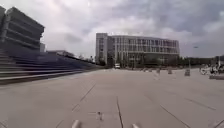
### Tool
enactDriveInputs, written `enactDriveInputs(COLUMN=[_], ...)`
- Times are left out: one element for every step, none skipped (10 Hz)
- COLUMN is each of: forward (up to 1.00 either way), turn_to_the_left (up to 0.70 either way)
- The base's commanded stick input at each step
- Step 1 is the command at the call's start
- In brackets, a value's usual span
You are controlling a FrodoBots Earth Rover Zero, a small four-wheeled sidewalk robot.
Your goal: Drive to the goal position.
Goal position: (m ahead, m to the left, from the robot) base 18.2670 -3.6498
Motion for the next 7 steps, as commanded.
enactDriveInputs(forward=[0.85,0.85,0.85,0.85,0.85,0.85,0.85], turn_to_the_left=[0.0,0.0,0.0,0.0,0.0,0.0,0.0])
